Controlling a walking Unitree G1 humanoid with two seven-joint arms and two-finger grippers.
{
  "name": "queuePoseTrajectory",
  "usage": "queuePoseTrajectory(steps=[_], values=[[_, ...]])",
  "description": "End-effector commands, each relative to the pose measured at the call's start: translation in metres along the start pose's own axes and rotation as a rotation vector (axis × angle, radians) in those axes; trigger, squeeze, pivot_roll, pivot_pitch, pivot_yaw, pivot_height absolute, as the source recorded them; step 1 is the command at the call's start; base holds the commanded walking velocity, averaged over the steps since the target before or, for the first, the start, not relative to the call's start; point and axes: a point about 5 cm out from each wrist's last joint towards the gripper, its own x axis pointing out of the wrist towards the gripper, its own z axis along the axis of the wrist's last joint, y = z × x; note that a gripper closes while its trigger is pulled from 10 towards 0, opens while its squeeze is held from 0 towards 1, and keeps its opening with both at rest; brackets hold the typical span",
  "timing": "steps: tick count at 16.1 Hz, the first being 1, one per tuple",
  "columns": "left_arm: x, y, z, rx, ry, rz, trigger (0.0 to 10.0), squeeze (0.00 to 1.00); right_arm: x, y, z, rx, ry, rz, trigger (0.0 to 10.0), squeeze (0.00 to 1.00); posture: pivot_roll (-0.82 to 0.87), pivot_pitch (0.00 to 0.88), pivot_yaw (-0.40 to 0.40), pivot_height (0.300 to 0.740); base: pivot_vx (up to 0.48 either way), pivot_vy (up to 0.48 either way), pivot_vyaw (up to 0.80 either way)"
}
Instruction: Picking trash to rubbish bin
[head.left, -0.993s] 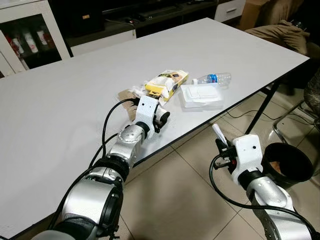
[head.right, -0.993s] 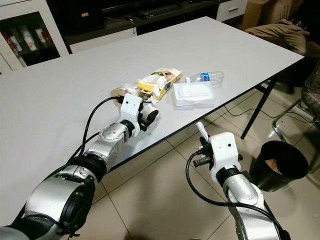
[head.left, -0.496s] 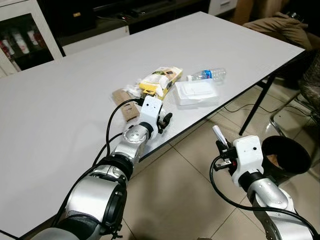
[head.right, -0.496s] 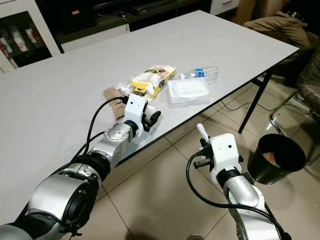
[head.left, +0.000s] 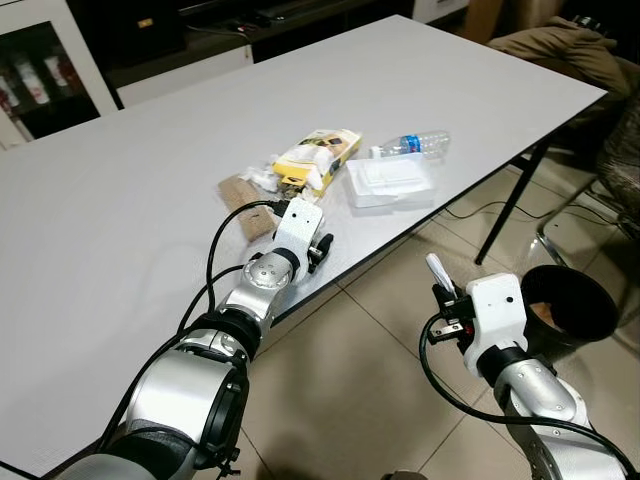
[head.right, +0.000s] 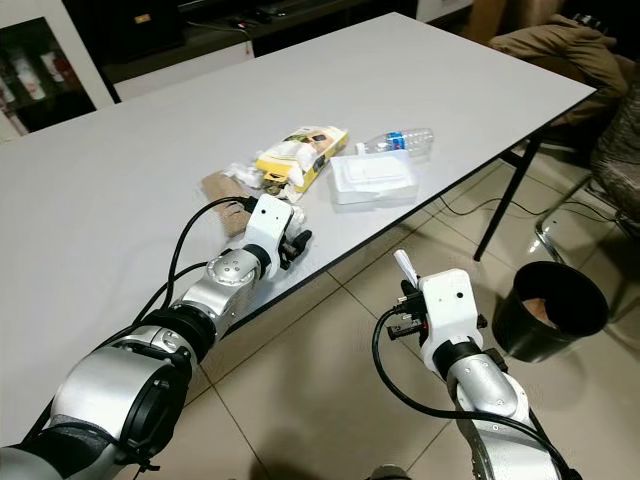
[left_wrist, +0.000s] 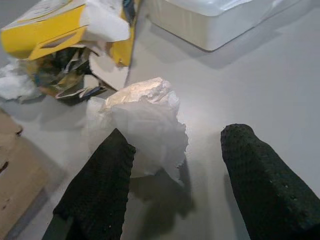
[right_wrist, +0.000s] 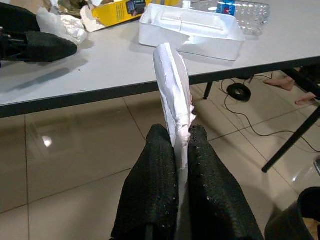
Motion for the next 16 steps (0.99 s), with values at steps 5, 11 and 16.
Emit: queuePoseTrajectory(steps=[5, 11, 16], values=[[0.0, 0.005, 0.001, 0.043, 0.014, 0.001, 0.0, 0.0, -0.001, 0.012, 0.001, -0.013, 0.012, 0.1, 10.0, 0.0, -0.38, 0.068, 0.082, 0.74, 0.0, 0.0, 0.0], [-0.001, 0.008, 0.0, 0.039, 0.017, 0.007, 0.0, 0.0, 0.0, 0.016, 0.001, -0.023, 0.017, 0.154, 10.0, 0.0, -0.38, 0.058, 0.089, 0.74, 0.0, 0.0, 0.0], [0.0, 0.003, 0.001, 0.036, 0.01, -0.027, 0.0, 0.0, 0.002, 0.014, 0.0, -0.04, 0.025, 0.151, 10.0, 0.0, -0.38, 0.051, 0.097, 0.74, 0.0, 0.0, 0.0]])
